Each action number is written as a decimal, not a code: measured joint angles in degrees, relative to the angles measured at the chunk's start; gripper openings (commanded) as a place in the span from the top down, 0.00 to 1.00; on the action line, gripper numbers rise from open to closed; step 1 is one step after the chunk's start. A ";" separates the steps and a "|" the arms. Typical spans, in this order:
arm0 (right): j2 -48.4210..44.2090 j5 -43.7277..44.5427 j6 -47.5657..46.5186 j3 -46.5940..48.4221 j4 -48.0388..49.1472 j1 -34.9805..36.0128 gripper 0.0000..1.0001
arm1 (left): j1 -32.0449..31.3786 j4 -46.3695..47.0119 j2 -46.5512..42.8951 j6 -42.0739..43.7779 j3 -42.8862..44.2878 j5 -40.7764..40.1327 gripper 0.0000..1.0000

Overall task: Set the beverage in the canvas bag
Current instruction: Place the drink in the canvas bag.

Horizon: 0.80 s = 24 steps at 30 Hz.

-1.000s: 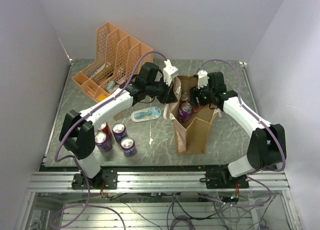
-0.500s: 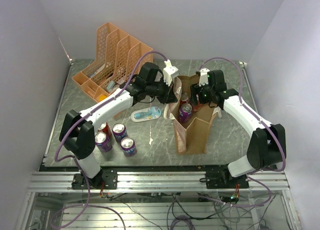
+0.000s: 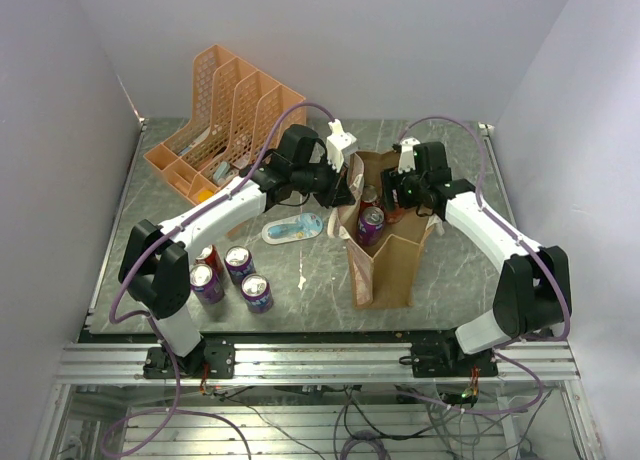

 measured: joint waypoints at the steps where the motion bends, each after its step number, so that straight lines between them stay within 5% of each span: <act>1: 0.00 -0.07 0.17 -0.42 0.46 0.00 0.84 | 0.00 0.00 0.00 0.02 0.00 0.00 0.93; 24: 1.88 0.26 2.47 -4.24 5.70 0.44 0.73 | 0.00 0.00 0.20 0.76 0.00 0.04 0.93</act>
